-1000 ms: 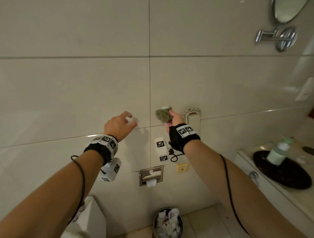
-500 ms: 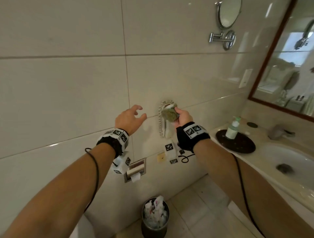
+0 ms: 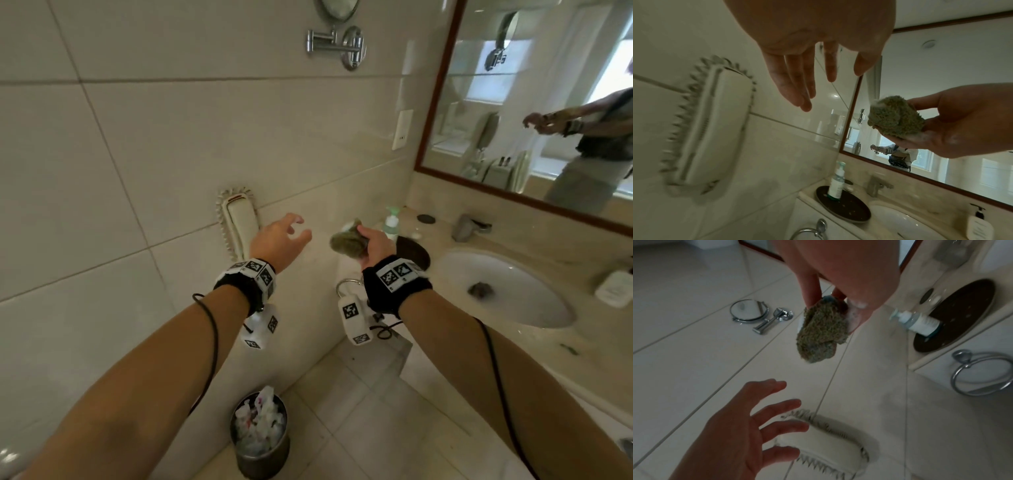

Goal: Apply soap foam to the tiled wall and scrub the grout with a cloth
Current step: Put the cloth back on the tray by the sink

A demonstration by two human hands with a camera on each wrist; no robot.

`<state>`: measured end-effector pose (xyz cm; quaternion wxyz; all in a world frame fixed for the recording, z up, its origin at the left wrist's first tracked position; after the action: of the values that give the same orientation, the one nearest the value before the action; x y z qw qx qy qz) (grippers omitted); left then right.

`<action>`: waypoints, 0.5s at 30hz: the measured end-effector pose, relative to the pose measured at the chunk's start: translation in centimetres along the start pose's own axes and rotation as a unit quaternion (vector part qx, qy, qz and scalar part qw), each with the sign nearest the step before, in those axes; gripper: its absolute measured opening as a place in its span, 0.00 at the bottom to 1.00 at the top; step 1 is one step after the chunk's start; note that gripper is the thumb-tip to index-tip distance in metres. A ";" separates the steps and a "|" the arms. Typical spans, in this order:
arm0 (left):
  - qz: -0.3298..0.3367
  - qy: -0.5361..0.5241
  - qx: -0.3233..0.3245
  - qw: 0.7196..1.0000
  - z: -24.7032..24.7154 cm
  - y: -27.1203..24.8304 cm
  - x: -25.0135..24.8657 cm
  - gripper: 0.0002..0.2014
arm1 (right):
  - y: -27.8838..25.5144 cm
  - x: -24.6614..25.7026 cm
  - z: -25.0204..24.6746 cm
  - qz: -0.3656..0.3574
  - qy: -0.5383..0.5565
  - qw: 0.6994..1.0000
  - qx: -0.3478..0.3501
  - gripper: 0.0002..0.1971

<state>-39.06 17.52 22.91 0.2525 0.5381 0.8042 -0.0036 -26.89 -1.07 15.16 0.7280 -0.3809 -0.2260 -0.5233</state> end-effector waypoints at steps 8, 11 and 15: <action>-0.001 0.002 0.021 1.000 8.3 4.5 -9.1 0.18 | 7.4 6.9 -8.5 -0.020 -0.014 0.999 -0.043 0.10; -0.003 -0.009 0.040 0.999 11.2 5.6 -11.5 0.18 | 11.1 7.0 -11.9 0.008 -0.070 0.997 -0.042 0.12; -0.010 -0.016 0.050 0.999 14.8 7.2 -13.7 0.19 | 16.6 5.9 -16.7 0.038 -0.087 0.993 -0.065 0.20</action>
<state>-22.82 4.64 17.51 0.2381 0.5422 0.8040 -0.0547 -10.46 -15.01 4.02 0.6987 -0.4800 -0.2395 -0.4734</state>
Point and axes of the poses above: each hand's wrist, its own y-axis towards the middle knuckle, its own z-axis out of the palm, x = y × z, the point moved 9 cm from there along y, towards the middle knuckle, and after that the axes turned 13 degrees about y, right-handed, at the moved point
